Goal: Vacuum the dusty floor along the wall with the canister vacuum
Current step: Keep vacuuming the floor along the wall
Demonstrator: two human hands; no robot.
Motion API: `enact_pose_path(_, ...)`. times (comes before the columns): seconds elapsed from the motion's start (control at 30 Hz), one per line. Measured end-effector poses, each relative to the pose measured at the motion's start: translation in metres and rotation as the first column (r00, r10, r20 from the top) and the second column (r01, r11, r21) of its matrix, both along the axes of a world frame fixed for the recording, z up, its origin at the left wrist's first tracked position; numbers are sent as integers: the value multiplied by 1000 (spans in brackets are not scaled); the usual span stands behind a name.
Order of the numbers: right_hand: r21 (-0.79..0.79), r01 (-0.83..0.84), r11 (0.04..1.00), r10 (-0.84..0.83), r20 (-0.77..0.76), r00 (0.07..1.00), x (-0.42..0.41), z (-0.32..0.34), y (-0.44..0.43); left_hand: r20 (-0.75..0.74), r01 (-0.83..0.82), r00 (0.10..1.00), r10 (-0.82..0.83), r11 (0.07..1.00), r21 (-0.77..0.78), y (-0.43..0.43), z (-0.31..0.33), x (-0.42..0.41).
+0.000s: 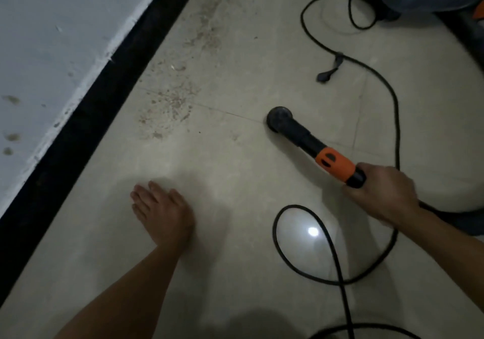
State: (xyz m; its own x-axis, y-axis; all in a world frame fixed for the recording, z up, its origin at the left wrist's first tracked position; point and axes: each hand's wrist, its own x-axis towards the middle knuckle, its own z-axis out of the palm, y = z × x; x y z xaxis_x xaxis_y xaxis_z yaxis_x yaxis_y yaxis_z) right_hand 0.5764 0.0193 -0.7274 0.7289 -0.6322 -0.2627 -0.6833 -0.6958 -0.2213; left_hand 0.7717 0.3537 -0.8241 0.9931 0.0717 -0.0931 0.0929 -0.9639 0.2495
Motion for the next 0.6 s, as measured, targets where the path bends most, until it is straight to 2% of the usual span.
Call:
enact_pose_path(0.2,-2,-320,947,320,-40,947,4,-10,24,45,-4,999,4,1000,3,-2,3,-2)
enact_pose_path(0.37,-1,-181,983,181,-17,983,34,-1,6,63,-10,998,10,1000,14,-3,3,-1)
enact_pose_path(0.5,35,-350,936,351,-66,934,45,-7,16,46,-6,999,5,1000,27,-2,3,-1)
enact_pose_path(0.53,46,-354,934,356,-63,932,50,-9,14,38,-11,999,10,1000,26,-2,3,-1)
enact_pose_path(0.6,51,-245,968,246,-7,969,69,-9,0,26,-26,999,25,999,27,-2,2,0)
